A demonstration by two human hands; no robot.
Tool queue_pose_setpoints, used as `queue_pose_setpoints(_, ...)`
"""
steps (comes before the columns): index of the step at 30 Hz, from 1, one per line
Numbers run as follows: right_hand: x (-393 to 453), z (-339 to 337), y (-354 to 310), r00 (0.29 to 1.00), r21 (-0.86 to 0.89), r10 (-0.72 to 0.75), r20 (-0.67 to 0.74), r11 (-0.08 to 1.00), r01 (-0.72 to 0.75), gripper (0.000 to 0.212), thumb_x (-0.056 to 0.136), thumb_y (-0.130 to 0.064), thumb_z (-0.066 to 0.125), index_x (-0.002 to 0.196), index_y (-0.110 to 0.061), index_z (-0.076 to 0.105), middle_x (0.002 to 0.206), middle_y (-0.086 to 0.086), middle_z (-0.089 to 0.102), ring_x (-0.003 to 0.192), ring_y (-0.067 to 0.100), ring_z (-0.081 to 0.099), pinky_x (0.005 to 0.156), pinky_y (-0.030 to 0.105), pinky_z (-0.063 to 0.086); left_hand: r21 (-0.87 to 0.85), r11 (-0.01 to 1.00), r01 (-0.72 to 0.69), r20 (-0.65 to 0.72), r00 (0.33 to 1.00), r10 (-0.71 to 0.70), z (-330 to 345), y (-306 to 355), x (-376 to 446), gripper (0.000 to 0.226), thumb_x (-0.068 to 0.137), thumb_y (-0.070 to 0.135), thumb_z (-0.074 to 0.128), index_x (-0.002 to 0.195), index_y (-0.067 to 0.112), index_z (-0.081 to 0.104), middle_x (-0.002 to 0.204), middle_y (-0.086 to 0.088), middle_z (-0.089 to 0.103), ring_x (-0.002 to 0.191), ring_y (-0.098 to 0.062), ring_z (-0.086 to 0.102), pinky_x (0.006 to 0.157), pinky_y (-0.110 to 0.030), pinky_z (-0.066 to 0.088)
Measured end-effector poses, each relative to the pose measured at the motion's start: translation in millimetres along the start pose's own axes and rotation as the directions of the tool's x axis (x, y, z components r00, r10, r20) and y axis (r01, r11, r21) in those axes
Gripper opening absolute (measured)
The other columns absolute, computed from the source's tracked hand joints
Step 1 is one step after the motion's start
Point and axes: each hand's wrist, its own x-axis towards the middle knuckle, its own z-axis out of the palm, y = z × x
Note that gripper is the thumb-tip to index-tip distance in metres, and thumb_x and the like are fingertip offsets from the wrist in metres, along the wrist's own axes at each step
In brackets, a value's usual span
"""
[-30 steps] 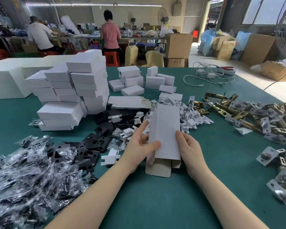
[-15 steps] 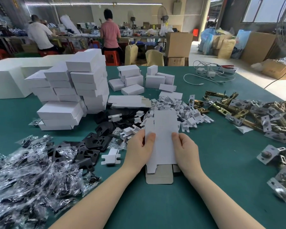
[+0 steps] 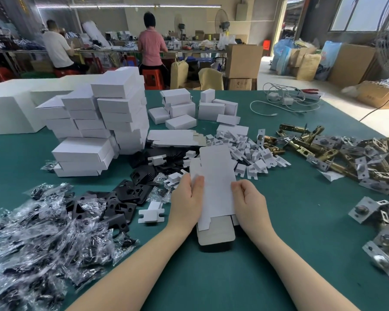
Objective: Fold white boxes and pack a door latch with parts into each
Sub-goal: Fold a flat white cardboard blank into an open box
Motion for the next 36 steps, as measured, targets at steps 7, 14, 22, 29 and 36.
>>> queue_pose_setpoints(7, -0.4, -2.5, 0.3, 0.996, 0.077, 0.041, -0.085, 0.996, -0.034, 0.034, 0.101, -0.03, 0.046, 0.068, -0.023, 0.049, 0.056, -0.017, 0.047, 0.055, 0.002, 0.039, 0.051, 0.011, 0.034, -0.167, 0.982, 0.091, 0.15, 0.987, -0.066, -1.7, -1.1, 0.8, 0.012, 0.1, 0.029, 0.048, 0.103, 0.026, 0.06, 0.066, 0.013, 0.054, 0.059, -0.005, 0.046, 0.054, -0.017, 0.038)
queue_pose_setpoints(14, -2.7, -9.3, -8.8, 0.989, 0.464, 0.134, 0.055, 0.874, -0.144, 0.029, 0.104, -0.02, 0.041, 0.103, -0.028, 0.07, 0.073, -0.006, 0.07, 0.06, 0.012, 0.064, 0.051, 0.021, 0.05, -0.204, 0.963, 0.176, 0.071, 0.984, -0.165, -4.2, -8.0, 8.2, 0.035, 0.1, 0.042, 0.046, 0.135, 0.041, 0.04, 0.111, 0.018, 0.06, 0.094, 0.007, 0.061, 0.068, -0.006, 0.044)
queue_pose_setpoints(22, -4.3, -8.9, -7.3, 0.996, 0.492, 0.07, 0.046, 0.867, -0.084, 0.028, 0.098, -0.01, 0.055, 0.111, -0.032, 0.066, 0.093, -0.005, 0.074, 0.072, 0.015, 0.072, 0.062, 0.023, 0.056, -0.22, 0.962, 0.16, 0.248, 0.963, -0.104, -5.2, -9.5, 7.3, 0.037, 0.103, 0.04, 0.041, 0.14, 0.038, 0.045, 0.114, 0.016, 0.066, 0.093, -0.008, 0.064, 0.075, -0.029, 0.055)
queue_pose_setpoints(29, -3.3, -8.4, -6.2, 0.996, 0.551, 0.078, 0.037, 0.83, -0.085, 0.045, 0.102, -0.006, 0.044, 0.106, -0.044, 0.07, 0.113, -0.013, 0.072, 0.106, 0.008, 0.066, 0.083, 0.026, 0.054, -0.126, 0.991, 0.038, 0.281, 0.96, -0.001, -2.3, -0.5, 0.0, 0.035, 0.103, 0.027, 0.047, 0.131, 0.047, 0.052, 0.103, -0.009, 0.068, 0.075, -0.026, 0.059, 0.073, -0.031, 0.05)
queue_pose_setpoints(36, -0.5, -14.1, -6.8, 0.991, 0.618, 0.127, 0.032, 0.777, -0.12, 0.042, 0.107, -0.027, 0.036, 0.096, -0.041, 0.074, 0.096, -0.006, 0.076, 0.085, 0.01, 0.071, 0.067, 0.021, 0.055, -0.164, 0.984, 0.067, 0.406, 0.914, 0.006, -2.8, 2.2, -4.3, 0.072, 0.065, 0.054, 0.074, 0.13, 0.052, 0.043, 0.104, 0.011, 0.059, 0.068, -0.01, 0.067, 0.067, -0.018, 0.051)
